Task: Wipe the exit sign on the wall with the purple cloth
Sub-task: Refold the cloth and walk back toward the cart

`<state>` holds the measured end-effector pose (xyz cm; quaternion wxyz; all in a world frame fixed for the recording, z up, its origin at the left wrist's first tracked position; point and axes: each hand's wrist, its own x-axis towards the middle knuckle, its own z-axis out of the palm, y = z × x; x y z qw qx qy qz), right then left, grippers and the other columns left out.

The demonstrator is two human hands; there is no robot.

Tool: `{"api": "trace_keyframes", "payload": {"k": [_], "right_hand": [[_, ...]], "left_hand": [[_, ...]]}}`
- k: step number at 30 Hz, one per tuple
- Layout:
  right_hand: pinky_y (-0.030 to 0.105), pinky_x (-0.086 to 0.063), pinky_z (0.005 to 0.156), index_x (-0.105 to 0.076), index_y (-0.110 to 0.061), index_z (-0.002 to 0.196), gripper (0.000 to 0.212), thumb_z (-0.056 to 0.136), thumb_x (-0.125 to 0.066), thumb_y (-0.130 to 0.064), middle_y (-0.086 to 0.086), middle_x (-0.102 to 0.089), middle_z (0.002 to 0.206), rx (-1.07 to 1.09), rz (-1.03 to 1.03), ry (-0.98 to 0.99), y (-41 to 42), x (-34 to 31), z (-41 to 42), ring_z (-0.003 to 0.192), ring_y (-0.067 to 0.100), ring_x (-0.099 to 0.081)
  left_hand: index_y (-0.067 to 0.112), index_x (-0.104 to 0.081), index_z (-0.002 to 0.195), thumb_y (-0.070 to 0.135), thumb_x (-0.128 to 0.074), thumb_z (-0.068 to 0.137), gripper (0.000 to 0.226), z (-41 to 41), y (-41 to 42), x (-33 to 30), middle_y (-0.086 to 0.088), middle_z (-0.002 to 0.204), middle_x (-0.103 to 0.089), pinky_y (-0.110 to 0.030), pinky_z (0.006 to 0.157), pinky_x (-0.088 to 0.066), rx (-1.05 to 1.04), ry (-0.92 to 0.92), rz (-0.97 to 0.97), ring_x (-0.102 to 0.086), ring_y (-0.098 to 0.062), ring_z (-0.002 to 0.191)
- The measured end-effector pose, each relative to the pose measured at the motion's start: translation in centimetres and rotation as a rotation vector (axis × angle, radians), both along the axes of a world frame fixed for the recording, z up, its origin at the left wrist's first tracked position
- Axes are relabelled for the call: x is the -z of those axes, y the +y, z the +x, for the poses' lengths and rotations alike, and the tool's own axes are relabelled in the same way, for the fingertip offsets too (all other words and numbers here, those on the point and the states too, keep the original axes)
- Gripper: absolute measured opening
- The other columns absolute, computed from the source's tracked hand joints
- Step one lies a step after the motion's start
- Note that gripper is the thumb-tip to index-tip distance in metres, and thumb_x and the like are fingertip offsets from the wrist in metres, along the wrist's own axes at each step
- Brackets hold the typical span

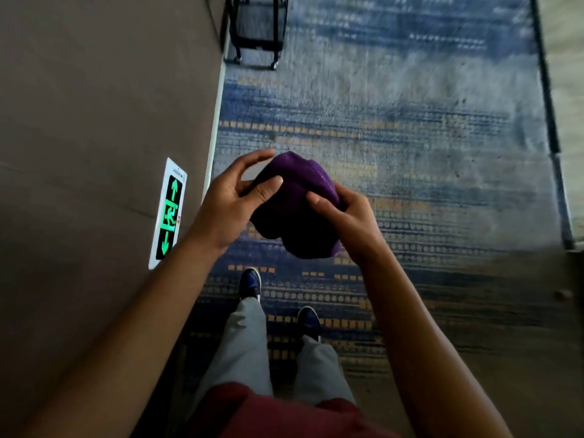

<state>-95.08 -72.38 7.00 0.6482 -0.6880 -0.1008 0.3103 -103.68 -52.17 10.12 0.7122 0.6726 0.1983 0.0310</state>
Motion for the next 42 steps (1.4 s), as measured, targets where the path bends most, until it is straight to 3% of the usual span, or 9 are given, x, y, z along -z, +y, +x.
{"api": "trace_keyframes", "payload": {"k": [6,12,17,21,27,31,33,37,42], "right_hand": [[0.033,-0.059,0.082,-0.076,-0.013,0.113,0.028,0.09,-0.077,-0.029,0.006,-0.079,0.1,-0.044,-0.047,-0.076,2.9,-8.0,2.8,0.093,0.016,-0.074],[0.036,-0.061,0.082,-0.079,-0.029,0.105,0.03,0.083,-0.078,-0.049,0.001,-0.082,0.099,0.047,-0.112,-0.168,6.4,-14.3,4.4,0.091,0.014,-0.077],[0.029,-0.061,0.069,-0.07,-0.034,0.11,0.04,0.078,-0.079,-0.056,0.001,-0.081,0.094,0.213,-0.076,-0.205,8.0,-16.6,5.3,0.085,0.017,-0.079],[0.026,-0.055,0.085,-0.051,-0.029,0.145,0.065,0.087,-0.065,-0.055,0.003,-0.068,0.13,0.443,-0.041,-0.261,7.1,-17.2,7.6,0.107,0.008,-0.071],[0.023,-0.043,0.102,-0.043,-0.056,0.144,0.057,0.089,-0.06,-0.059,-0.007,-0.05,0.152,0.528,-0.063,-0.354,4.4,-15.6,10.7,0.135,0.005,-0.052],[-0.002,-0.036,0.093,-0.039,-0.066,0.141,0.057,0.088,-0.058,-0.064,-0.018,-0.042,0.159,0.501,-0.039,-0.422,4.8,-14.6,14.2,0.143,-0.01,-0.038],[0.003,-0.04,0.098,-0.039,-0.066,0.141,0.057,0.088,-0.06,-0.063,-0.014,-0.043,0.159,0.477,0.037,-0.392,4.9,-14.2,16.6,0.139,-0.012,-0.042],[0.042,-0.039,0.12,-0.038,-0.043,0.154,0.059,0.098,-0.058,-0.05,-0.006,-0.052,0.154,0.452,0.077,-0.269,5.2,-13.4,22.2,0.143,0.007,-0.048],[0.046,-0.059,0.097,-0.044,-0.051,0.148,0.056,0.095,-0.055,-0.061,-0.009,-0.061,0.144,0.406,0.321,0.067,3.1,-13.4,29.4,0.123,0.011,-0.067]], "left_hand": [[0.039,-0.019,0.162,0.034,-0.076,0.088,0.094,2.5,3.6,-5.5,0.001,0.132,-0.072,-0.022,0.096,-0.054,0.187,-0.05,-0.078,-0.067,-0.015,0.125],[0.045,-0.031,0.159,0.032,-0.075,0.093,0.08,5.6,6.0,-11.5,0.046,0.145,-0.045,-0.005,0.1,-0.043,0.434,-0.226,0.229,-0.051,0.015,0.131],[0.045,-0.048,0.15,0.026,-0.07,0.098,0.06,8.0,7.3,-13.9,0.034,0.142,-0.056,-0.006,0.101,-0.043,0.44,-0.303,0.255,-0.054,0.01,0.131],[0.045,-0.055,0.145,0.019,-0.069,0.099,0.054,10.7,7.5,-14.8,0.031,0.14,-0.059,-0.007,0.101,-0.044,0.43,-0.323,0.254,-0.054,0.008,0.131],[0.051,-0.056,0.142,0.024,-0.068,0.1,0.052,16.2,7.4,-15.4,0.021,0.14,-0.062,-0.02,0.106,-0.05,0.298,-0.351,0.272,-0.059,0.0,0.13],[0.05,-0.059,0.14,0.024,-0.066,0.1,0.048,21.3,6.7,-15.9,0.018,0.139,-0.065,-0.026,0.108,-0.051,0.095,-0.376,0.262,-0.06,0.0,0.129],[0.048,-0.063,0.137,0.021,-0.064,0.101,0.044,24.2,5.5,-16.4,0.012,0.14,-0.066,-0.032,0.109,-0.051,0.004,-0.376,0.224,-0.061,-0.003,0.129],[0.032,-0.064,0.14,0.016,-0.059,0.104,0.04,29.3,2.1,-18.0,0.016,0.139,-0.064,-0.023,0.11,-0.048,-0.035,-0.448,0.412,-0.058,0.004,0.13],[0.04,-0.065,0.137,0.023,-0.062,0.103,0.039,35.4,-1.6,-18.8,0.012,0.142,-0.065,-0.019,0.107,-0.048,0.1,-0.455,0.286,-0.058,-0.004,0.134]]}}
